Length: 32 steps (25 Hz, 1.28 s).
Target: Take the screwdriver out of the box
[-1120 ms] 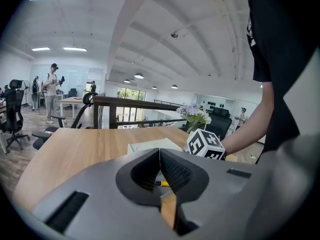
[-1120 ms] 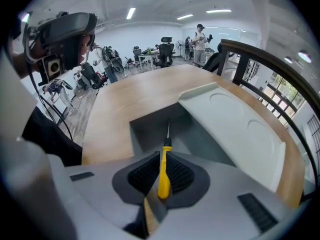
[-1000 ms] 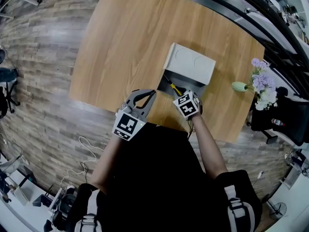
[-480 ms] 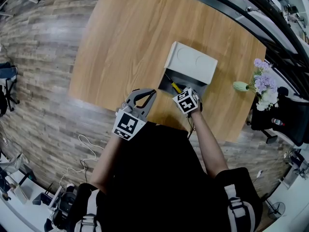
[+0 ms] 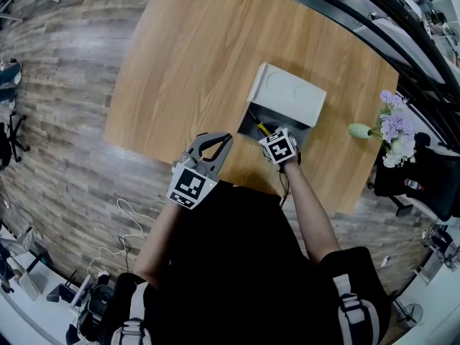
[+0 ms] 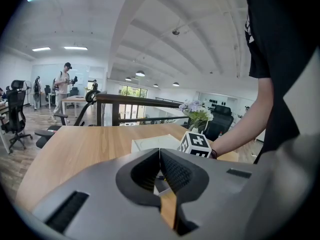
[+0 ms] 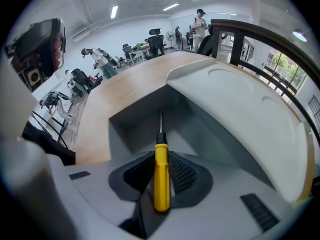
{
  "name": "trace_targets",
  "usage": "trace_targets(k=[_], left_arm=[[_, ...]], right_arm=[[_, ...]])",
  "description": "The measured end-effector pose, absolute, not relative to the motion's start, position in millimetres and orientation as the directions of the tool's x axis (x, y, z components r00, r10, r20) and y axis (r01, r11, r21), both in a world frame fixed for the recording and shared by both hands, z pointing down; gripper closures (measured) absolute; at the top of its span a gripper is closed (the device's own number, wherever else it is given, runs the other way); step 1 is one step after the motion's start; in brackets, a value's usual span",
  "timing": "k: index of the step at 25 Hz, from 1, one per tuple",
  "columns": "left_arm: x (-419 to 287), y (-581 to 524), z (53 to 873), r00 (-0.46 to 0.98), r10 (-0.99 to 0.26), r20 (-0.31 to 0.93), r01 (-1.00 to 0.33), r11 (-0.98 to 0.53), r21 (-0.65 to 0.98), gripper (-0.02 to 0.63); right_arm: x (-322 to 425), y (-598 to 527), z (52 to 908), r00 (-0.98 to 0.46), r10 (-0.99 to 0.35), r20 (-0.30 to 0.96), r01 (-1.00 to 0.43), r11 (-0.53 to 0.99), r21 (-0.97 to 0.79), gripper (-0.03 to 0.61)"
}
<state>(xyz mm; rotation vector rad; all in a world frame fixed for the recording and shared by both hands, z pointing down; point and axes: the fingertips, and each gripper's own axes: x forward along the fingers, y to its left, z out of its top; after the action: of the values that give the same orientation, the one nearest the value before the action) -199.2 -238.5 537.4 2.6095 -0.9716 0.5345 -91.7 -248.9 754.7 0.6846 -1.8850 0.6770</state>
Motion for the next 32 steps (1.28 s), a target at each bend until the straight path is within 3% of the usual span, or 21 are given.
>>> trace_targets(k=[21,32], left_arm=[[-182,-223,529,0.702,-0.562,0.438,-0.664,-0.739,0.117,0.592],[-168,-203,522,0.698,-0.572,0.431,-0.664,-0.743,0.090,0.592]], right_arm=[[-86,-252,759,-0.358,-0.199,0.912,-0.691,0.713,-0.116,0.492],[-61,-241,721,-0.351,-0.352,0.867,-0.708,0.706,0.000,0.492]])
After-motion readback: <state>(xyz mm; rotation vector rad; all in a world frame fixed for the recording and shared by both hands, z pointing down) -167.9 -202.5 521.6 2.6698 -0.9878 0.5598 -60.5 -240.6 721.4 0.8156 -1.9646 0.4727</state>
